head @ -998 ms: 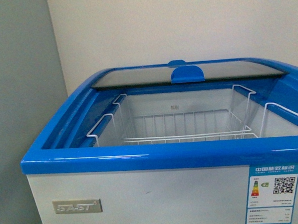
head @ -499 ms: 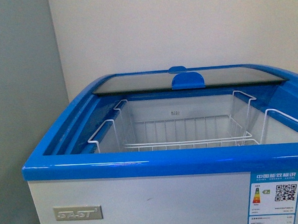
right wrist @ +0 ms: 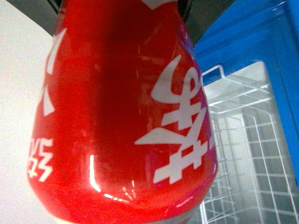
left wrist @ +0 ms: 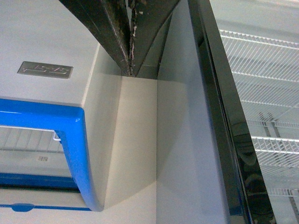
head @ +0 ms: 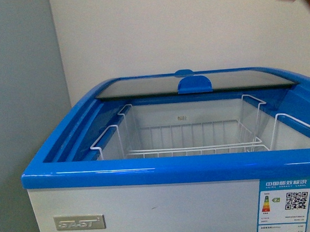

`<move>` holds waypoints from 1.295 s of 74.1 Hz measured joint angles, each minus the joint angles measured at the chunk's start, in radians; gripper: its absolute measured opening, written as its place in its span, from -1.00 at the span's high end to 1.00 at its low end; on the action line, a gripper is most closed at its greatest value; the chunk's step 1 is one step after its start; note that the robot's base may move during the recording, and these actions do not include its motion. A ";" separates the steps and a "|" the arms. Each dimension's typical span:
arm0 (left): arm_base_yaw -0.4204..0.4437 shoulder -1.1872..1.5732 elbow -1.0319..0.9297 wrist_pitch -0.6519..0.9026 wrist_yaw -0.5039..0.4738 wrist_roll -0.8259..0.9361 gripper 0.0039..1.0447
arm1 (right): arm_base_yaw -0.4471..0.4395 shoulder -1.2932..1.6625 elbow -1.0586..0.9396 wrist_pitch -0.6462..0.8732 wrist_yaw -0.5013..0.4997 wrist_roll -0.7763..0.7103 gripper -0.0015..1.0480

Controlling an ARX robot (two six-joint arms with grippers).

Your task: Put drink in fridge

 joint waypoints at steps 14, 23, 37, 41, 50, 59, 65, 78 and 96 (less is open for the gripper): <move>0.000 -0.053 -0.021 -0.031 0.001 0.000 0.96 | 0.105 0.192 0.129 0.074 0.074 -0.177 0.29; 0.000 -0.081 -0.031 -0.049 0.000 0.000 0.96 | 0.158 0.311 0.210 0.094 0.118 -0.164 0.29; 0.000 -0.134 -0.065 -0.056 0.000 0.000 0.96 | 0.233 0.512 0.346 0.081 0.163 0.046 0.29; 0.000 -0.146 -0.065 -0.069 0.001 0.000 0.96 | 0.246 0.566 0.383 0.085 0.166 0.127 0.29; 0.000 -0.188 -0.065 -0.108 0.000 0.000 0.96 | 0.254 0.629 0.410 0.087 0.170 0.230 0.29; 0.000 -0.331 -0.065 -0.269 0.000 0.001 0.96 | 0.255 0.649 0.410 0.094 0.172 0.256 0.29; 0.000 -0.348 -0.065 -0.275 0.000 0.002 0.96 | 0.255 0.656 0.406 0.106 0.172 0.250 0.29; 0.000 -0.352 -0.065 -0.278 0.000 0.002 0.96 | 0.258 0.677 0.386 0.159 0.175 0.193 0.29; 0.000 -0.352 -0.065 -0.278 0.000 0.002 0.96 | 0.258 0.738 0.378 0.189 0.175 0.162 0.29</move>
